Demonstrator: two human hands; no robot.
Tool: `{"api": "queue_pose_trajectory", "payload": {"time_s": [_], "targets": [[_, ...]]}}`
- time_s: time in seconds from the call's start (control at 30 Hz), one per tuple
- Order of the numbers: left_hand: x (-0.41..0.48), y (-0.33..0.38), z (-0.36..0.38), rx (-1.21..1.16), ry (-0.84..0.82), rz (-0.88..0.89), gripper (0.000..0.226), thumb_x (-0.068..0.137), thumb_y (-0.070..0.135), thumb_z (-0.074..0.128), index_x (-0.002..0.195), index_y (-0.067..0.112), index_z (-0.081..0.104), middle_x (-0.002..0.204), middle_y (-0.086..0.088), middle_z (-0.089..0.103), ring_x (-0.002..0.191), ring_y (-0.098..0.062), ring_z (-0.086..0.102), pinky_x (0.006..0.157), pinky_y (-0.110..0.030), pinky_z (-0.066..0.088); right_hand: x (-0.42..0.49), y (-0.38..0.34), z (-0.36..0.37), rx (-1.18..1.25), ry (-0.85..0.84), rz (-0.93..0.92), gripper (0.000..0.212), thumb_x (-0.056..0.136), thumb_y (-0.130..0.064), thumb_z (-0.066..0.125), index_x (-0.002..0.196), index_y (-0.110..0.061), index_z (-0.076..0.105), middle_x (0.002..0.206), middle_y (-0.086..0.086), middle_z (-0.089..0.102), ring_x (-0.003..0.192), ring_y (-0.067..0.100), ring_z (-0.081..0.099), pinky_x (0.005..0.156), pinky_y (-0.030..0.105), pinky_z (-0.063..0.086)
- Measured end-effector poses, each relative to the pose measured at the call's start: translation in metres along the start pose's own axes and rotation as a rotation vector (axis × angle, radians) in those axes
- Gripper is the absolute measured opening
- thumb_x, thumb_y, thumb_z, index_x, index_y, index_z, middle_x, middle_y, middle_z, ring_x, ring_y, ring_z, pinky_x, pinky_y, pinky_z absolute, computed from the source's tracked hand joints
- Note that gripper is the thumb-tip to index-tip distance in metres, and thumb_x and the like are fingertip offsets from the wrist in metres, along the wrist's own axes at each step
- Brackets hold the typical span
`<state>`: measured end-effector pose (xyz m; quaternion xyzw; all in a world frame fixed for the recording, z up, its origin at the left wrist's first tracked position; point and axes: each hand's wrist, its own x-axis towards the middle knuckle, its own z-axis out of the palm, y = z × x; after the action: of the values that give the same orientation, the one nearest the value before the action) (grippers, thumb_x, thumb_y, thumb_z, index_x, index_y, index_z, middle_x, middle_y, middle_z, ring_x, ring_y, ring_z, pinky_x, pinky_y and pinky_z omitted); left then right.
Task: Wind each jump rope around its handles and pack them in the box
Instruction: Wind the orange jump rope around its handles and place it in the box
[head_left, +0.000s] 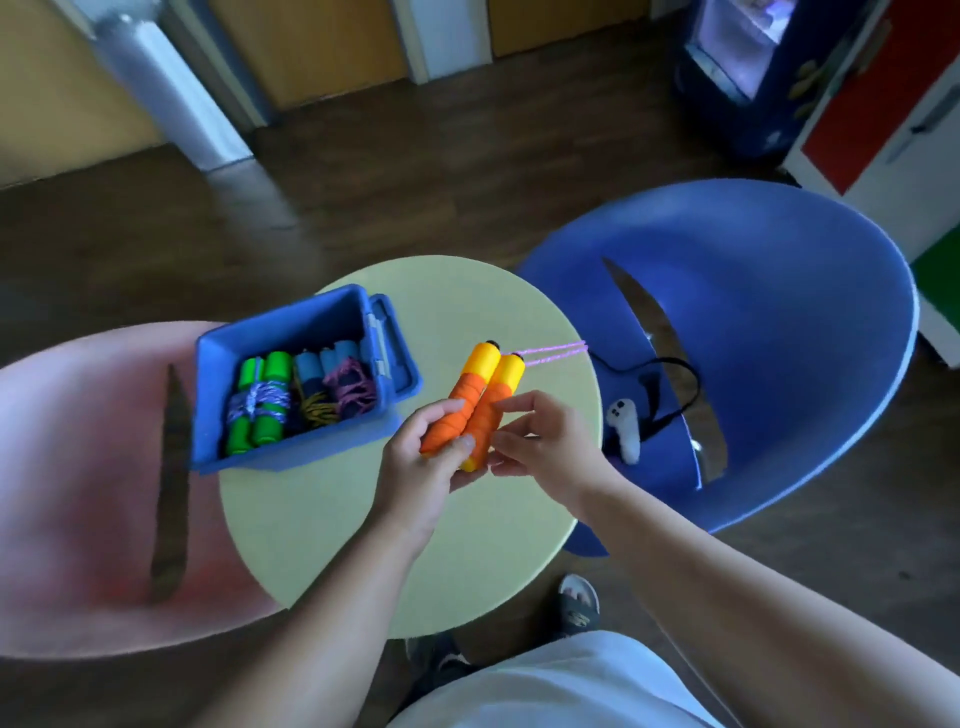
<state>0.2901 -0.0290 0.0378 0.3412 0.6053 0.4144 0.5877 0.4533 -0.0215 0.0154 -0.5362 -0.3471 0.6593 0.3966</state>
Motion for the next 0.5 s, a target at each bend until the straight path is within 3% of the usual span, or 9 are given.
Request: {"api": "queue_pose_trajectory", "payload": {"time_s": [0.07,0.13,0.23,0.37,0.5], "targets": [[-0.009,0.01,-0.023,-0.01,0.034,-0.002,0.036,0.091,-0.007,0.068,0.108,0.024,0.076,0.122,-0.008,0.071,0.108,-0.035,0.072,0.075,-0.043,0.063,0.007,-0.006,0.012,-0.106,-0.06,-0.013,0.016,0.094,-0.005,0.071,0.105,-0.016,0.064,0.087,0.015,0.069,0.071,0.024,0.073,0.073,0.047,0.065],[-0.022,0.019,-0.047,-0.049,0.015,-0.029,0.038,0.089,-0.009,0.067,0.105,0.024,0.077,0.126,-0.013,0.068,0.106,-0.04,0.072,0.074,-0.042,0.062,0.014,-0.013,0.022,-0.234,-0.013,-0.062,0.012,0.096,-0.014,0.071,0.104,-0.018,0.064,0.094,0.011,0.063,0.07,0.023,0.07,0.071,0.051,0.063],[-0.042,0.033,-0.081,-0.147,-0.06,-0.09,0.039,0.078,-0.006,0.071,0.11,0.016,0.072,0.122,-0.017,0.07,0.09,-0.04,0.073,0.069,-0.038,0.061,0.019,-0.033,0.034,-0.346,0.028,-0.152,0.019,0.098,-0.023,0.069,0.116,-0.024,0.06,0.116,0.012,0.052,0.068,0.023,0.071,0.063,0.041,0.063],[-0.065,0.05,-0.121,-0.221,-0.105,-0.1,0.041,0.073,0.003,0.067,0.111,0.016,0.07,0.108,-0.014,0.074,0.075,-0.038,0.07,0.061,-0.035,0.06,0.012,-0.061,0.057,-0.383,-0.259,-0.134,0.025,0.101,-0.03,0.065,0.125,-0.031,0.061,0.122,0.008,0.059,0.073,0.028,0.075,0.066,0.043,0.064],[-0.084,0.066,-0.164,-0.232,-0.145,-0.043,0.044,0.069,0.004,0.071,0.111,0.017,0.071,0.113,-0.015,0.072,0.074,-0.038,0.068,0.057,-0.032,0.057,-0.01,-0.084,0.092,-0.242,-0.467,-0.051,0.02,0.102,-0.024,0.064,0.121,-0.031,0.066,0.097,0.012,0.074,0.074,0.036,0.073,0.069,0.05,0.061]]}}
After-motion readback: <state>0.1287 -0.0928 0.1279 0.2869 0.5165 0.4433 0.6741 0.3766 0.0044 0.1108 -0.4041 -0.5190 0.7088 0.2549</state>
